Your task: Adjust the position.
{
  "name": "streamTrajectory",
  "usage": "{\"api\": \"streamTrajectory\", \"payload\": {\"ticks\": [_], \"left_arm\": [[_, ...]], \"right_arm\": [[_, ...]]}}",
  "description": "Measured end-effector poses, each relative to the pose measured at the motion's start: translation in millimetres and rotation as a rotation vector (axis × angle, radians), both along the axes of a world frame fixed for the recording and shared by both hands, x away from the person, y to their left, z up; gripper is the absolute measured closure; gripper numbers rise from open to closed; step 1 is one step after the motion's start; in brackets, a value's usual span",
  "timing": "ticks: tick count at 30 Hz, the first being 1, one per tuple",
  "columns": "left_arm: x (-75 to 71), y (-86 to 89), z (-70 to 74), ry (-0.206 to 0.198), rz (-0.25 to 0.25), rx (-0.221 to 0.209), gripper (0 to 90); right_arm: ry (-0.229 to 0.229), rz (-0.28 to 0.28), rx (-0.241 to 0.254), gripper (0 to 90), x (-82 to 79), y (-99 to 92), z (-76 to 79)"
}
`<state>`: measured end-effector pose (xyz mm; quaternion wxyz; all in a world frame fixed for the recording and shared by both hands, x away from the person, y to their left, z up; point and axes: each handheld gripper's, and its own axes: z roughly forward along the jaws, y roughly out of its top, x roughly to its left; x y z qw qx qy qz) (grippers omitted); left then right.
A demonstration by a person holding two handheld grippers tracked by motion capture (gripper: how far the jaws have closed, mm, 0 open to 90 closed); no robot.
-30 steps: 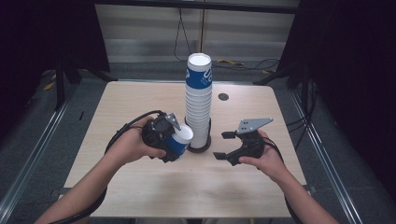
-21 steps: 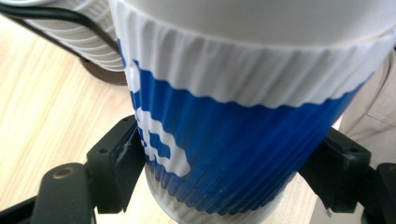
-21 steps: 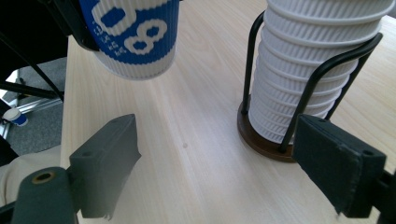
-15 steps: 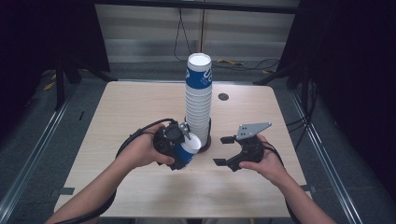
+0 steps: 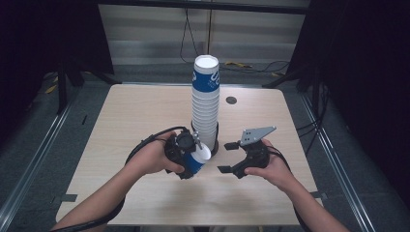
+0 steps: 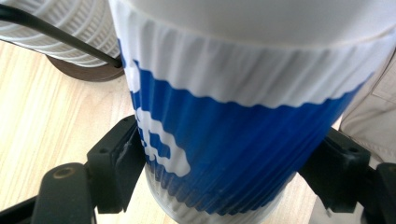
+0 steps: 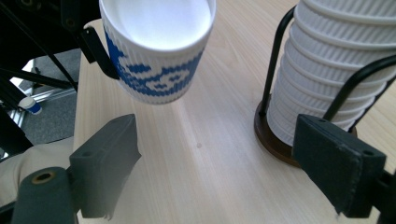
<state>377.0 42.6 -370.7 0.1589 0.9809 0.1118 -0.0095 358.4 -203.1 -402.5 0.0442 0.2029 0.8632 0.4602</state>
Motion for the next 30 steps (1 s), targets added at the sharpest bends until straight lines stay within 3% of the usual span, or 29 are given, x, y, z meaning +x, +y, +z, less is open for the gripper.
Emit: {"api": "streamTrajectory", "payload": {"ticks": [8,12,18,30], "left_arm": [[-0.4,-8.4,-2.8,0.001,-0.025,0.026,21.9],[-1.1,-12.8,-3.1,0.002,-0.016,0.019,21.8],[0.4,-21.4,-2.0,-0.008,-0.064,0.047,21.9],[-1.7,-34.4,-4.4,-0.011,-0.088,0.042,21.9]], "right_arm": [[0.004,0.023,0.004,14.0,0.7,8.0,1.2],[0.008,0.037,0.008,14.0,0.1,10.5,1.8],[0.008,0.040,0.022,13.4,0.7,11.9,4.8],[0.018,0.058,0.028,13.6,0.0,16.1,4.9]]}}
